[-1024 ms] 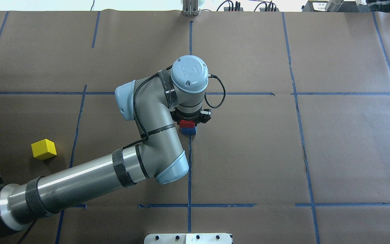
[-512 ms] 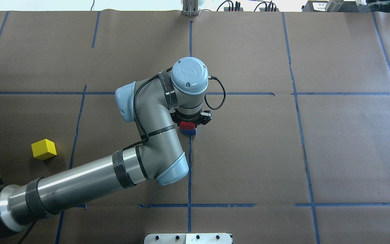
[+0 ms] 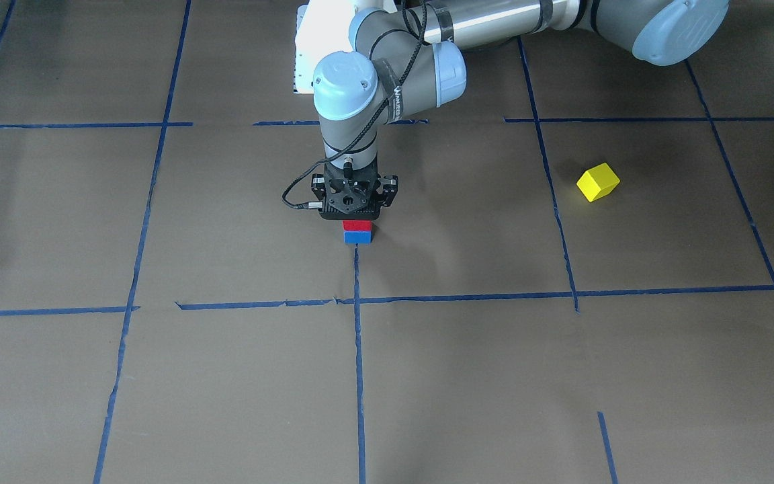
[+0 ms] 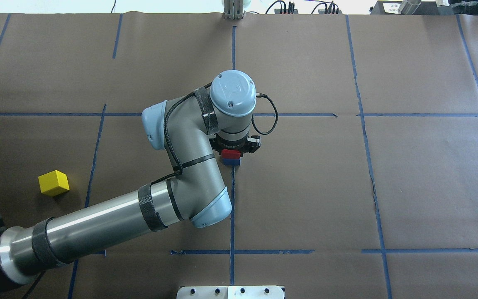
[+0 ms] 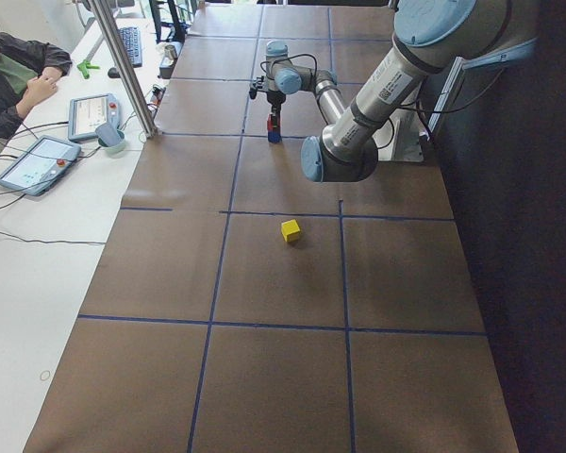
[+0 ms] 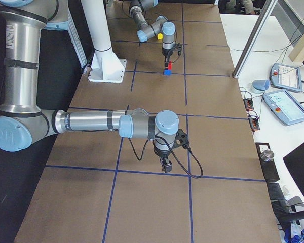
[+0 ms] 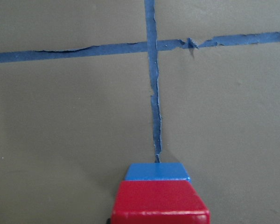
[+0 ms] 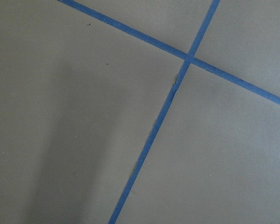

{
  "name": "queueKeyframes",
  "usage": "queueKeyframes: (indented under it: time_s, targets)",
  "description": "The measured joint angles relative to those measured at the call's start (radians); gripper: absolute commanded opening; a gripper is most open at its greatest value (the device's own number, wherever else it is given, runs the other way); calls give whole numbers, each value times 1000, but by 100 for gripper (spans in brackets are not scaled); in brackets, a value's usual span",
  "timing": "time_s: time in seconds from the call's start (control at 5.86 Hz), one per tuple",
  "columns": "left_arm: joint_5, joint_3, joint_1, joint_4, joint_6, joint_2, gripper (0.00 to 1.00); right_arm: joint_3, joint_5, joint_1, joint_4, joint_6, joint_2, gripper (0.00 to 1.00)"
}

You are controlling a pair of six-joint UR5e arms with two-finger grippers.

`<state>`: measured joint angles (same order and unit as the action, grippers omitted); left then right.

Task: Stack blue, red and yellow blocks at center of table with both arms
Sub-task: 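Lower the red cube onto the blue cube and open the left gripper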

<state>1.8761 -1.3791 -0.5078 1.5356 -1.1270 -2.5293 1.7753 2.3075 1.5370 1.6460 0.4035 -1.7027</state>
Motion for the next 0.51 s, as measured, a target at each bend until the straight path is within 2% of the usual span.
queueKeyframes:
  time_s: [0.17, 0.51]
  targets:
    - [0, 0, 0, 4, 10, 1, 71, 0, 0, 0, 0, 0, 0, 100]
    - [1, -4, -14, 5, 21, 1, 99, -2, 0, 0, 0, 0, 0, 100]
